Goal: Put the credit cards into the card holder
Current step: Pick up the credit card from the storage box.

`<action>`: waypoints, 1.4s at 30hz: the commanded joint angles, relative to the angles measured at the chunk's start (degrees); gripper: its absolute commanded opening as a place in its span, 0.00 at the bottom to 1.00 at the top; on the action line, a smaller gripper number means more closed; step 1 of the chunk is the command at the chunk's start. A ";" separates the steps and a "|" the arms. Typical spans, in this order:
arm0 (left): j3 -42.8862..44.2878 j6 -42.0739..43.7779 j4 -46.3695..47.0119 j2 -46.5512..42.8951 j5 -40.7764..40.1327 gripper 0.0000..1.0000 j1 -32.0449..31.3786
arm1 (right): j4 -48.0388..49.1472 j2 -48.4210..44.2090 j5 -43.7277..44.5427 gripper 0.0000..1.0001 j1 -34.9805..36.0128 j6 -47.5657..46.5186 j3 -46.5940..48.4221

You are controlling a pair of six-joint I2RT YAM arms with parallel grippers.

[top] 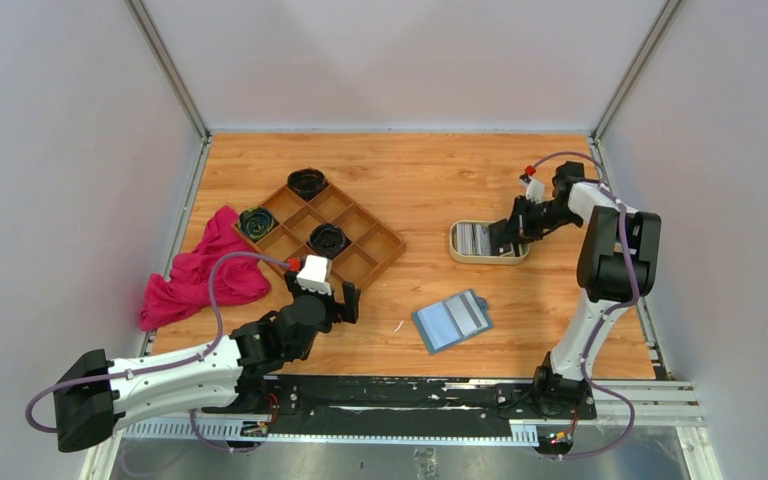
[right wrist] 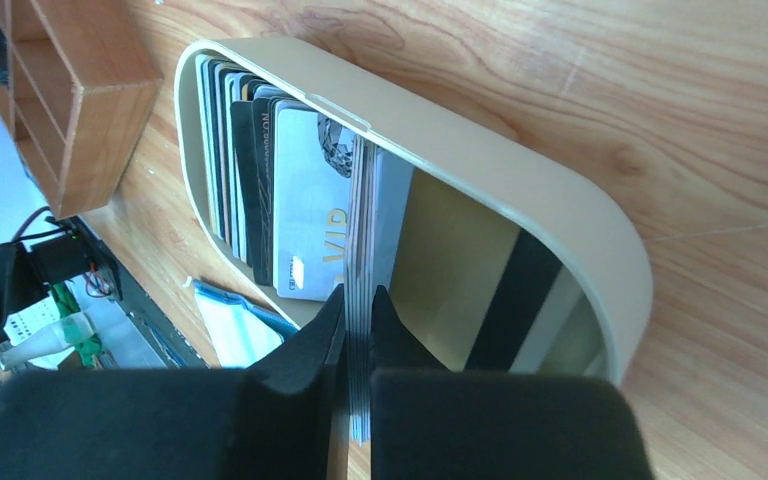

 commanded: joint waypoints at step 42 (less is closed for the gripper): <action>0.29 -0.81 0.04 -0.08 -2.10 1.00 0.39 | -3.30 4.10 -16.18 0.24 -7.64 -3.22 0.06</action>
